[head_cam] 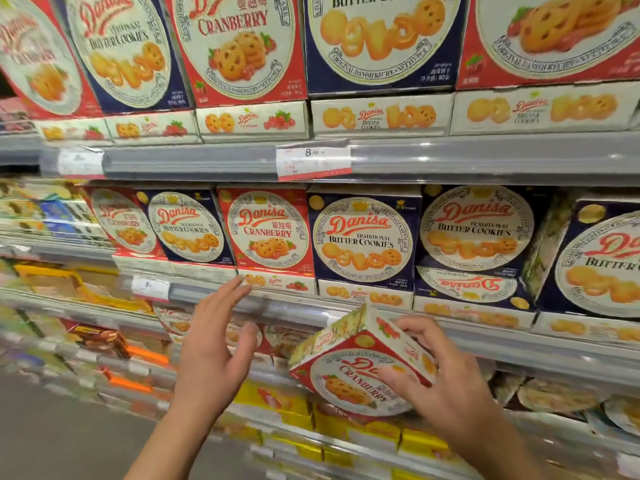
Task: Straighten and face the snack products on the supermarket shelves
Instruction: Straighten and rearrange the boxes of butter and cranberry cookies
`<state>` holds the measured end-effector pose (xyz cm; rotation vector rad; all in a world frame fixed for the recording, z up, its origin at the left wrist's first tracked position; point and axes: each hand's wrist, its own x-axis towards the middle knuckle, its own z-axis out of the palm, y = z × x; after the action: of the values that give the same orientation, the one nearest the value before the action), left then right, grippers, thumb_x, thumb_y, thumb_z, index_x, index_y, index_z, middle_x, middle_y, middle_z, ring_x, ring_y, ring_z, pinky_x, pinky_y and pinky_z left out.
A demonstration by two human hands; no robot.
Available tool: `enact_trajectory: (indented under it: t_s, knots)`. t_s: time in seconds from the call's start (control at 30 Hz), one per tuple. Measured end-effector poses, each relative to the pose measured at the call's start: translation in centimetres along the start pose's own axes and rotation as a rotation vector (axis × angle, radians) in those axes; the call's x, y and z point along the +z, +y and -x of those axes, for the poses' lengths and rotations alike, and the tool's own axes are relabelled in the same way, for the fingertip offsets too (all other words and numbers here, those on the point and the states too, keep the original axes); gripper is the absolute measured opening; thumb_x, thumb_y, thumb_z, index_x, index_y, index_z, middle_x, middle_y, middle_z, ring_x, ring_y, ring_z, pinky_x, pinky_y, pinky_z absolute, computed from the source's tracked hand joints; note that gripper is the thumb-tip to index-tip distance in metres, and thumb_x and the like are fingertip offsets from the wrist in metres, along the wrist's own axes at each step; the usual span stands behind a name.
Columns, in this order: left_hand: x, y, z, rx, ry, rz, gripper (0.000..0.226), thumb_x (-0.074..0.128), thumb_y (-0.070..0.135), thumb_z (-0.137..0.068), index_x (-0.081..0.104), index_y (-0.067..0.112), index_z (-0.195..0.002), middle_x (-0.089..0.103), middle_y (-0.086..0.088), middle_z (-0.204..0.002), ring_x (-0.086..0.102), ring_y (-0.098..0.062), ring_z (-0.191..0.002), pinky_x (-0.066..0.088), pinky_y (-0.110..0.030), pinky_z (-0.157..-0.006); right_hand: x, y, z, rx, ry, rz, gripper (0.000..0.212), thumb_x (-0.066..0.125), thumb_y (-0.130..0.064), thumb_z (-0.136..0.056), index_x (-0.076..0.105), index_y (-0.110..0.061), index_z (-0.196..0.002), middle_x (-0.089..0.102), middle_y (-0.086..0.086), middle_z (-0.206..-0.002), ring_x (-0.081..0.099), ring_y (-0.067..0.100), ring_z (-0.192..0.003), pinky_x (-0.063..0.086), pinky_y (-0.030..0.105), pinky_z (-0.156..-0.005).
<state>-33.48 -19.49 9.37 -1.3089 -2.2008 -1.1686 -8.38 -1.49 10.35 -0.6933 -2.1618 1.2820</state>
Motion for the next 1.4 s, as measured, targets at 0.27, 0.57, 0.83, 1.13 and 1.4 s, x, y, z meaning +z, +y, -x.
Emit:
enact_trajectory:
  t_s: [0.27, 0.57, 0.83, 1.13, 1.4]
  knots:
    - [-5.6, -4.2, -4.9, -0.047, 0.086, -0.341, 0.062, 0.048, 0.034, -0.092, 0.044, 0.008, -0.148, 0.039, -0.011, -0.158, 0.03, -0.03, -0.15, 0.026, -0.051, -0.122, 5.0, -1.3, -4.0, 0.028, -0.027, -0.03, 0.045, 0.078, -0.049, -0.08, 0.05, -0.059, -0.113, 0.066, -0.032, -0.104, 0.067, -0.003, -0.094, 0.062, 0.035, -0.074]
    - [-7.8, -9.4, -12.7, 0.083, 0.056, -0.463, 0.076, 0.052, 0.033, -0.087, 0.03, 0.009, -0.155, 0.03, -0.014, -0.163, 0.018, -0.034, -0.155, 0.023, -0.058, -0.122, 8.8, -2.9, -5.6, 0.107, 0.217, 0.043, 0.037, 0.076, -0.058, -0.07, 0.055, -0.062, -0.101, 0.069, -0.033, -0.087, 0.067, -0.006, -0.08, 0.058, 0.033, -0.073]
    - [-7.0, -10.9, -13.5, 0.217, 0.208, -0.322, 0.072, 0.06, 0.026, -0.083, 0.041, 0.005, -0.149, 0.043, -0.022, -0.15, 0.028, -0.043, -0.147, 0.022, -0.064, -0.118, 9.9, -3.8, -5.6, 0.211, 0.274, 0.084, 0.043, 0.083, -0.031, -0.079, 0.065, -0.047, -0.115, 0.075, -0.017, -0.102, 0.072, 0.005, -0.091, 0.061, 0.033, -0.071]
    - [-10.3, -11.3, -10.8, 0.322, 0.267, -0.422, 0.072, 0.082, 0.027, -0.074, 0.056, 0.01, -0.139, 0.046, -0.022, -0.136, 0.037, -0.046, -0.138, 0.011, -0.067, -0.12, 10.9, -4.4, -5.1, 0.178, 0.368, 0.082, 0.091, 0.073, -0.088, -0.049, 0.063, -0.04, -0.125, 0.074, -0.012, -0.112, 0.072, 0.008, -0.099, 0.062, 0.043, -0.078]
    - [-12.1, -13.5, -6.7, 0.27, 0.014, -0.379, 0.069, 0.092, 0.016, -0.055, 0.066, 0.011, -0.119, 0.062, -0.012, -0.117, 0.054, -0.039, -0.114, 0.017, -0.07, -0.117, 11.3, -4.2, -5.3, 0.159, 0.366, 0.05, 0.049, 0.077, -0.048, -0.07, 0.067, -0.042, -0.117, 0.075, -0.012, -0.111, 0.072, 0.014, -0.101, 0.059, 0.053, -0.086]
